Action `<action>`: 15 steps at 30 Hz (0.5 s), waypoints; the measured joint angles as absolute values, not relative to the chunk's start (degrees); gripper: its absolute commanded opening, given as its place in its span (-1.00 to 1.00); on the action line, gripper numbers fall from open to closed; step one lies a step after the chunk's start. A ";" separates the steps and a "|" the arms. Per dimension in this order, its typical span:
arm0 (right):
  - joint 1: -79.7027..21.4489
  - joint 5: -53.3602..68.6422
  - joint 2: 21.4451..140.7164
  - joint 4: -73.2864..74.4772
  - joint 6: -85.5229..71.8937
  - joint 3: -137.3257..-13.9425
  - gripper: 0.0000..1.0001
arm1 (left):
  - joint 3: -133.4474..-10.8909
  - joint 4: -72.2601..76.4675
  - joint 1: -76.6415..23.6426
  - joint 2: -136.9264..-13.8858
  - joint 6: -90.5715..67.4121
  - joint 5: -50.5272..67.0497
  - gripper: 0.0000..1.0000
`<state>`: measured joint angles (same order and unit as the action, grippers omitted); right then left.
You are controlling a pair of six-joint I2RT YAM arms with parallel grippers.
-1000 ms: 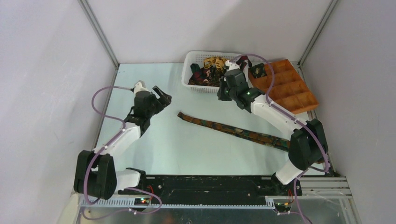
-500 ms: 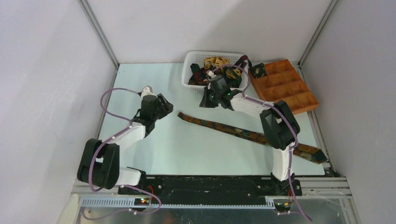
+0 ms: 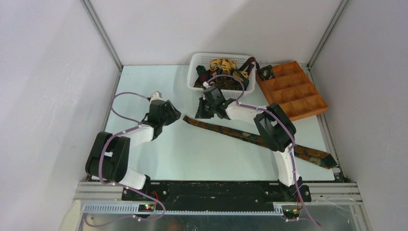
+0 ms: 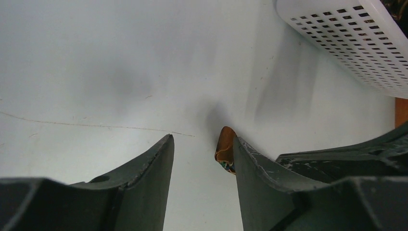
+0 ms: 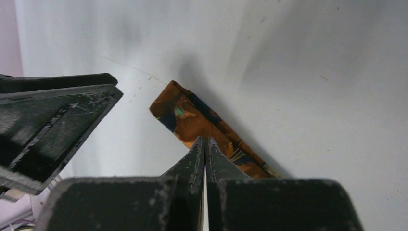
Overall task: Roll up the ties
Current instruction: Roll the tie at the center of the board.
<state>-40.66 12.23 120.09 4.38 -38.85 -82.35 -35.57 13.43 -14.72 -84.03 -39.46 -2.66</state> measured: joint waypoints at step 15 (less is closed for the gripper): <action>-41.01 12.14 123.15 4.51 -40.12 -82.35 -1.00 | -35.57 15.14 -15.00 -85.97 -39.79 -2.72 -0.36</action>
